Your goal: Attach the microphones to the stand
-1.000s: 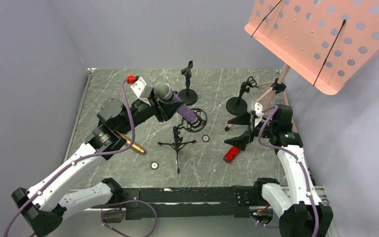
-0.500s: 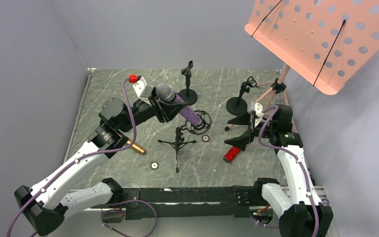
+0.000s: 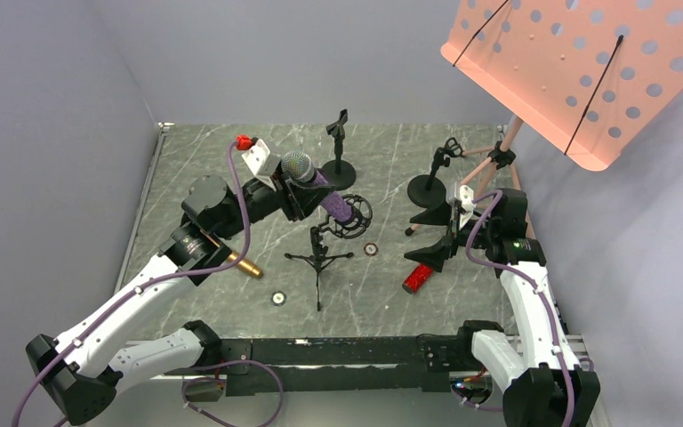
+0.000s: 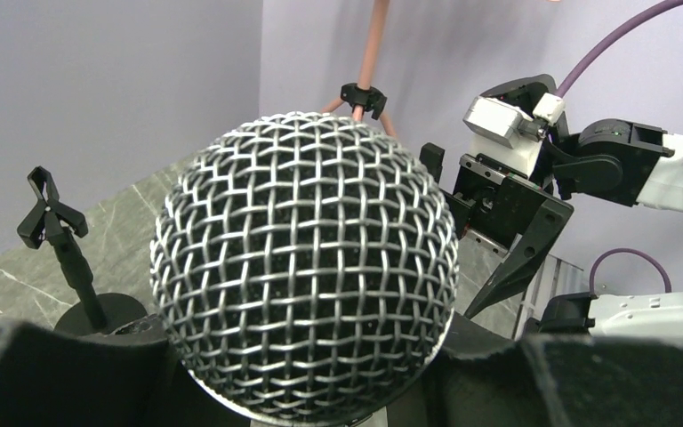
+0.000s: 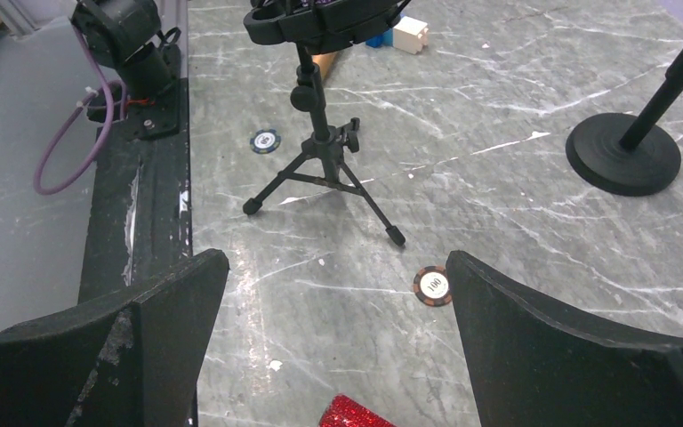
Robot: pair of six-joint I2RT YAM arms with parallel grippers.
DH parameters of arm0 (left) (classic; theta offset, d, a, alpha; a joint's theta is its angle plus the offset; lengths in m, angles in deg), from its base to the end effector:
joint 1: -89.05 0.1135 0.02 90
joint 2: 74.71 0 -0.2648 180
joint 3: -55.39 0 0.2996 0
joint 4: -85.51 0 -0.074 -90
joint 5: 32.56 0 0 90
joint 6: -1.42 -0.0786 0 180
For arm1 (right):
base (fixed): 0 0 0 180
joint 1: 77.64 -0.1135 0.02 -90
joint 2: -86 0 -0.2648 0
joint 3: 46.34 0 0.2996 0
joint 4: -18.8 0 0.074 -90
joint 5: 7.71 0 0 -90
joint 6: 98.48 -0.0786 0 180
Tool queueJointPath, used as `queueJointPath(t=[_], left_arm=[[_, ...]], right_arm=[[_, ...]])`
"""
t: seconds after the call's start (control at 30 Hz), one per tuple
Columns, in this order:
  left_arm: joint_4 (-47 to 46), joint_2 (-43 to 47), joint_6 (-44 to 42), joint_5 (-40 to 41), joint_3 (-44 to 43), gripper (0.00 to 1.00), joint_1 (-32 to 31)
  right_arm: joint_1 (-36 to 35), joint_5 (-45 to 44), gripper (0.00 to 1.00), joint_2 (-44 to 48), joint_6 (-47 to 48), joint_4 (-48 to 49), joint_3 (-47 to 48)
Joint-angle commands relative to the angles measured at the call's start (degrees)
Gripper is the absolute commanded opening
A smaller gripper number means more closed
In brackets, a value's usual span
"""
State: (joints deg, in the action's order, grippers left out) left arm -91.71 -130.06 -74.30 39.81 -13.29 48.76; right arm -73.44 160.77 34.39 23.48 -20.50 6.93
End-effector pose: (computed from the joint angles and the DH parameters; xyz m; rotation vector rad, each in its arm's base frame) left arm 0.2191 -0.2169 0.4277 0.5883 1.3482 -0.9970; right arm 0.2311 0.0603 0.2750 -1.0580 1.4693 1.0482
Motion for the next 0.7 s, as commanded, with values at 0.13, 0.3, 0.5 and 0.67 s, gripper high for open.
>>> queueJointPath(t=[0.13,0.3,0.5,0.67], left_arm=[[-0.37,-0.89,0.24,-1.75,-3.08,0.0,0.37],[-0.3,-1.73,0.34,-2.81,-1.63,0.0,0.3],[-0.15,-3.08,-0.88,-4.87,-1.06,0.0,0.37],[2.04,-5.09,-2.51,-6.02,-1.72,0.0,0.34]], right_arm=[[0.3,2.03,1.0,0.7,1.34,1.31,0.03],[0.27,2.11,1.0,0.76,1.45,1.29,0.03],[0.28,2.12,1.0,0.7,1.61,1.2,-0.05],[0.27,2.12,1.0,0.72,2.21,0.81,-0.14]])
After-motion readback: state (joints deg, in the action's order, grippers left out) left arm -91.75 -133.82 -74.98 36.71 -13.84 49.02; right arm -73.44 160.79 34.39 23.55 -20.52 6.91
